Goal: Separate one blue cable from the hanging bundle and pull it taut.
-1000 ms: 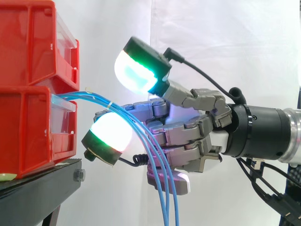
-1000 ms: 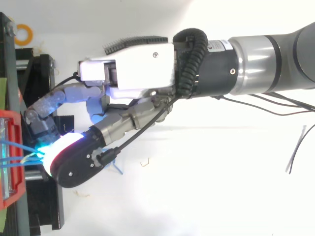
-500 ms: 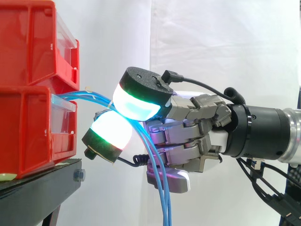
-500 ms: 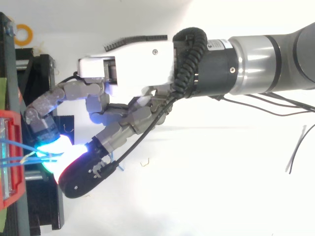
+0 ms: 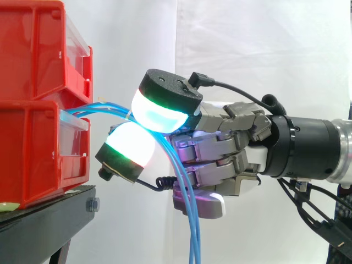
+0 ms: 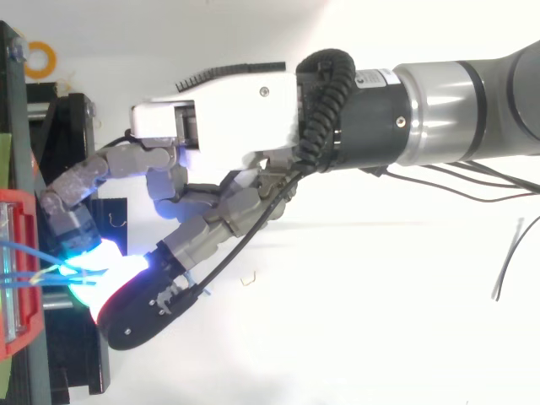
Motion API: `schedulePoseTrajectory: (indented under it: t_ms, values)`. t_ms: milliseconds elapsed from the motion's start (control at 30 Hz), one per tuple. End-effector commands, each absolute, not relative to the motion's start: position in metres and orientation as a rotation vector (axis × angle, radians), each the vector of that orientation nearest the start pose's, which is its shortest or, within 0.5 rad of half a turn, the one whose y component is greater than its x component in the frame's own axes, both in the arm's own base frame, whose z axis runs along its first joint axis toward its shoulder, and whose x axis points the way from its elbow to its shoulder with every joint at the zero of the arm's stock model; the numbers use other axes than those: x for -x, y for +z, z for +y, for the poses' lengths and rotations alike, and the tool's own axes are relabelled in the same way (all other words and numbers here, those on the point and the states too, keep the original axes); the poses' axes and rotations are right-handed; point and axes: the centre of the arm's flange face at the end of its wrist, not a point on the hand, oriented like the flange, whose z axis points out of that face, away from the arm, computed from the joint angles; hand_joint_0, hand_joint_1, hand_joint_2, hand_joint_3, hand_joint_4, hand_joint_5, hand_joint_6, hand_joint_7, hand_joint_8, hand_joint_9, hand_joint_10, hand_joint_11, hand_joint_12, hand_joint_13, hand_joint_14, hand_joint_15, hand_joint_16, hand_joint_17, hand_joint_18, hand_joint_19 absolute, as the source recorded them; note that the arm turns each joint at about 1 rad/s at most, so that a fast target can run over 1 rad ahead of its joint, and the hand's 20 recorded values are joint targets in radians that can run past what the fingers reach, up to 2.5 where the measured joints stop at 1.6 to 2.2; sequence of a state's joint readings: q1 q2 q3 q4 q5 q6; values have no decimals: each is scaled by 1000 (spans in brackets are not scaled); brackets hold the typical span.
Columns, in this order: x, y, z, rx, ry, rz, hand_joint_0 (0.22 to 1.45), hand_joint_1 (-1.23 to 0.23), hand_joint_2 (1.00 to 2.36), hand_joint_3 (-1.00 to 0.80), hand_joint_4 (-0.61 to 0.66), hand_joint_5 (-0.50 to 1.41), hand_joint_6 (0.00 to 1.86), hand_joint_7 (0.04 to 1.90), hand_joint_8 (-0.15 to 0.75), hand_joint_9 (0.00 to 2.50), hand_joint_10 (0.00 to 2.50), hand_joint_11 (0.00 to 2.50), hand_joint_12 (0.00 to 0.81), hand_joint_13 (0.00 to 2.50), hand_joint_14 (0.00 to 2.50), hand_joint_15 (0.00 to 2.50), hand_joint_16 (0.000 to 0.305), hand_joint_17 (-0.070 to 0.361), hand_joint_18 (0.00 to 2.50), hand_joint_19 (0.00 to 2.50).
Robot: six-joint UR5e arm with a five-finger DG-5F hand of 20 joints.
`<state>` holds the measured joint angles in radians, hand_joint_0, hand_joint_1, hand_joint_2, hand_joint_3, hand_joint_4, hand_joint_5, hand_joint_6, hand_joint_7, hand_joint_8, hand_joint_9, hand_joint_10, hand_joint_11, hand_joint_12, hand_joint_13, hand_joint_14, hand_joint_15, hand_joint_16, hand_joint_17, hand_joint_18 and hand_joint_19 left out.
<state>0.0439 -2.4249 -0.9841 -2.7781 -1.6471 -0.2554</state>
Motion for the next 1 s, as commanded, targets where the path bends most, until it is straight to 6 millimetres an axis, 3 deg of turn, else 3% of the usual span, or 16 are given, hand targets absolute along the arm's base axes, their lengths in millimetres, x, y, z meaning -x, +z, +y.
schedulePoseTrajectory:
  t_ms: [0, 600, 967]
  values:
    - [-806, 255, -90, -914, 1132, 1350, 731, -745, 1014, -196, 62, 146, 503, 1339, 189, 2142, 1765, 1658, 317, 1705, 1742, 1153, 42, 94, 1467, 938]
    - [-776, 277, -88, -916, 981, 1548, 732, -749, 1014, -186, 53, 146, 503, 1337, 191, 2151, 1713, 1688, 318, 1723, 1701, 1163, 42, 93, 1460, 945]
    - [-760, 315, -77, -909, 959, 1580, 732, -747, 1014, -189, 54, 146, 503, 1337, 192, 2150, 1708, 1686, 316, 1719, 1696, 1179, 42, 93, 1454, 941]
